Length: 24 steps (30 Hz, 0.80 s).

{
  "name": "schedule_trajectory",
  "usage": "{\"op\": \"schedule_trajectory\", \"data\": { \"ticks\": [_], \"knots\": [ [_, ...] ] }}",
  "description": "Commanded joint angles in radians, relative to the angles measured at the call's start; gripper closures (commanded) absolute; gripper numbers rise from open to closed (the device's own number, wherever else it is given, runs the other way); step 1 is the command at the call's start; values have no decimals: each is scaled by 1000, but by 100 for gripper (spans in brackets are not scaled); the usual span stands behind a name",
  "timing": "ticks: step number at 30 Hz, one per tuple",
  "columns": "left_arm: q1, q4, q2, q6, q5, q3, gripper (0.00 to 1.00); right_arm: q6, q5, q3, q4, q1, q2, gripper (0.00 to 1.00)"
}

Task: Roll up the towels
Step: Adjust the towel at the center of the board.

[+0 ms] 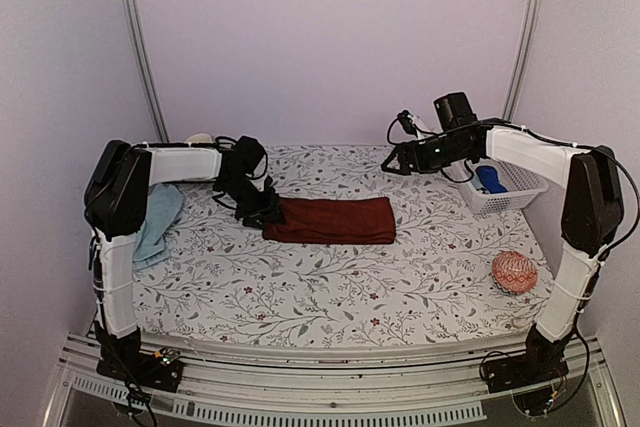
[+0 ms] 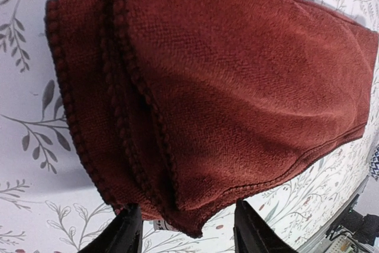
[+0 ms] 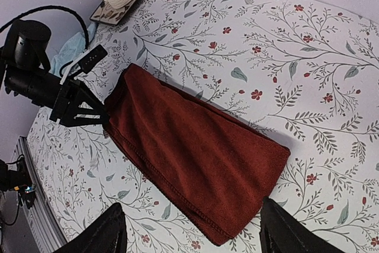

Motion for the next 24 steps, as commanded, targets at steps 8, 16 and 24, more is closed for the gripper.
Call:
{"op": "schedule_trajectory", "data": {
  "ticks": [8,16,24],
  "knots": [
    [9,-12,-3,-26,43,37,52,0,-16,26,-2,5,18,22],
    [10,-21,33,-22,24,63,62,-1,-17,15,-1,6,8,21],
    [12,-28,24,-19,25,39,61,-4,-11,6,2,5,-2,21]
  ]
}}
